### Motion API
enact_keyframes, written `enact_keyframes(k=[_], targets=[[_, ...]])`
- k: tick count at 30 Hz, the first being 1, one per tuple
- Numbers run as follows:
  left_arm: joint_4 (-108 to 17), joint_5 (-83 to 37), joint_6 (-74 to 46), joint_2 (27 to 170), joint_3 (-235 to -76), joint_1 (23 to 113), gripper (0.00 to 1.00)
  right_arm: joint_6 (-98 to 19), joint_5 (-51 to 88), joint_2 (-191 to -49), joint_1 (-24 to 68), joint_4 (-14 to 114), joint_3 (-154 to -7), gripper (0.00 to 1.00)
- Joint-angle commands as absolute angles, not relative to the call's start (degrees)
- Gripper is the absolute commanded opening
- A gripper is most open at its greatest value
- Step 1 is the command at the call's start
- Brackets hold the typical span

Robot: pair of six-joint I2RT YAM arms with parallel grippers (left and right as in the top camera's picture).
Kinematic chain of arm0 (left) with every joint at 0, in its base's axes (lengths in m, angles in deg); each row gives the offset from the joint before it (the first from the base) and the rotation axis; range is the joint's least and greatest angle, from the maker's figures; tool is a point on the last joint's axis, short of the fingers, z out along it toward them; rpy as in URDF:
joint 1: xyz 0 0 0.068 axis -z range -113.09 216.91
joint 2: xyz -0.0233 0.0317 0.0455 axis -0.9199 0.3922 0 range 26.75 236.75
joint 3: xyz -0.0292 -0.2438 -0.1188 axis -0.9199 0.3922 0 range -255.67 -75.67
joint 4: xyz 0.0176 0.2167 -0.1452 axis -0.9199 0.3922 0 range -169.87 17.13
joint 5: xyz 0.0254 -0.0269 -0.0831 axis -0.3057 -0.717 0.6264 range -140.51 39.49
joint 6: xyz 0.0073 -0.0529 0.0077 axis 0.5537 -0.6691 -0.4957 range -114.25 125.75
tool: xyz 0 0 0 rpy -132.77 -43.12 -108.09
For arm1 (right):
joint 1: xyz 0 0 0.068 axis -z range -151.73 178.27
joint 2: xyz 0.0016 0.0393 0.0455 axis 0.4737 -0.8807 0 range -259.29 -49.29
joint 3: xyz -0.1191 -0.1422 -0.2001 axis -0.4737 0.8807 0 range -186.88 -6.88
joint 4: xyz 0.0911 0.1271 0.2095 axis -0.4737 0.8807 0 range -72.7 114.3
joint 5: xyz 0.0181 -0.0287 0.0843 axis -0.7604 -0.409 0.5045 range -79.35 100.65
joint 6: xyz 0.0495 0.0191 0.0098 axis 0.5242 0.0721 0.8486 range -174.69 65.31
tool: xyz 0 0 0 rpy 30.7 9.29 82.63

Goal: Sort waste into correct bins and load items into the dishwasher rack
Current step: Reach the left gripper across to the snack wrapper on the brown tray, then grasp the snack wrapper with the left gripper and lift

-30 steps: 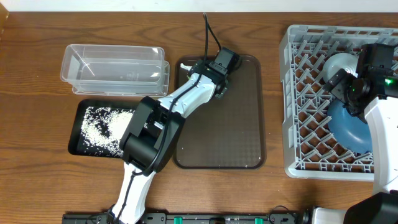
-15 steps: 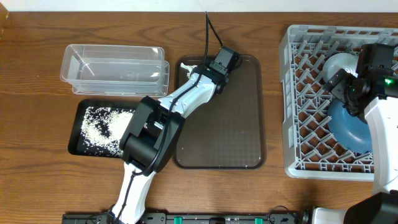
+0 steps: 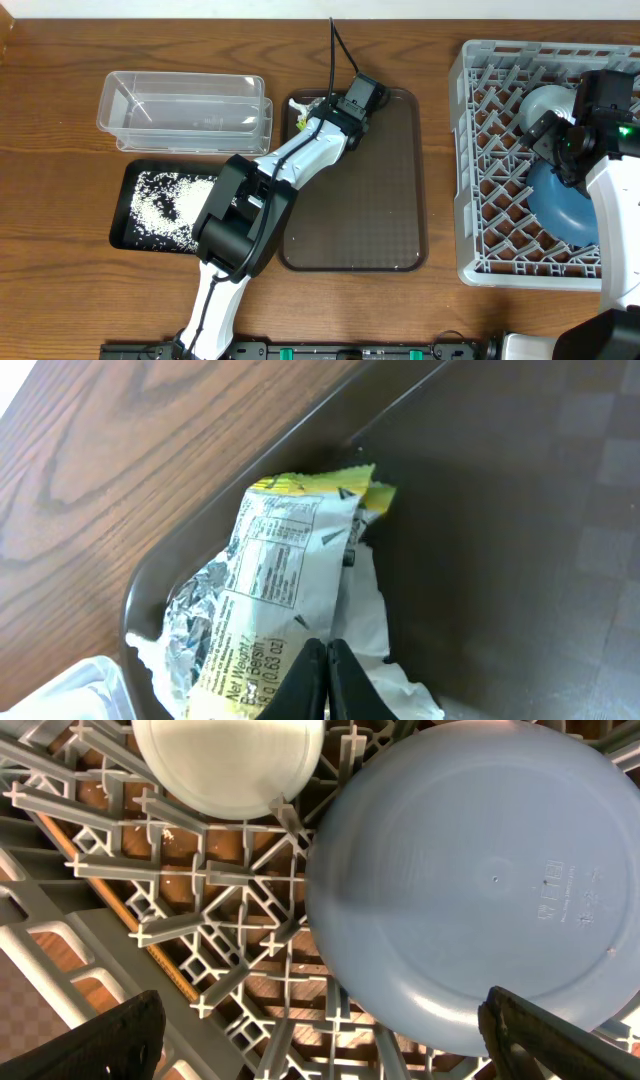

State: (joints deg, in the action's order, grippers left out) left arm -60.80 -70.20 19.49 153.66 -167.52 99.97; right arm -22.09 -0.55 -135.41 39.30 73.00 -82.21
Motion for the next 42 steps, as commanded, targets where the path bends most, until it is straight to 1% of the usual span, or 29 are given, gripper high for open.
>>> enact_keyframes(k=[1,12,13,14,15,16,19,21,24,27,34,42], targets=[[-60.7,-70.8,19.4,152.1,-167.9,99.9,0.06,-22.6,-1.4,-134.7,39.9,73.0,-82.6,0.99],[-60.8,-70.8,17.9,141.9,-167.9,101.2,0.07,-22.6,-1.4,-134.7,39.9,73.0,-82.6,0.99],[-60.9,-70.8,17.9,141.6,-167.9,100.9,0.15,-22.6,-1.4,-134.7,39.9,73.0,-82.6,0.99],[-60.9,-70.7,17.8,141.4,-167.9,100.5,0.37,-22.6,-1.4,-134.7,39.9,73.0,-82.6,0.99],[-60.9,-70.7,17.4,141.4,-167.9,100.0,0.55,-22.6,-1.4,-134.7,39.9,73.0,-82.6,0.99],[-60.9,-70.7,17.1,141.6,-167.9,99.5,0.66,-22.6,-1.4,-134.7,39.9,73.0,-82.6,0.99],[-60.9,-70.0,15.5,142.5,-167.9,97.5,0.76,-22.6,-1.4,-134.7,39.9,73.0,-82.6,0.99],[-60.8,-65.9,15.5,143.3,-167.8,95.9,0.84,-22.6,-1.4,-134.7,39.9,73.0,-82.6,0.99],[-60.5,-58.4,15.5,144.6,-167.8,93.9,0.87,-22.6,-1.4,-134.7,39.9,73.0,-82.6,0.99],[-60.3,-54.6,15.5,146.3,-167.8,92.7,0.88,-22.6,-1.4,-134.7,39.9,73.0,-82.6,0.99],[-57.7,-54.6,21.3,150.6,-167.8,93.0,0.93,-22.6,-1.4,-134.7,39.9,73.0,-82.6,0.99],[-57.7,-55.5,21.4,152.8,-167.7,93.4,0.93,-22.6,-1.4,-134.7,39.9,73.0,-82.6,0.99]])
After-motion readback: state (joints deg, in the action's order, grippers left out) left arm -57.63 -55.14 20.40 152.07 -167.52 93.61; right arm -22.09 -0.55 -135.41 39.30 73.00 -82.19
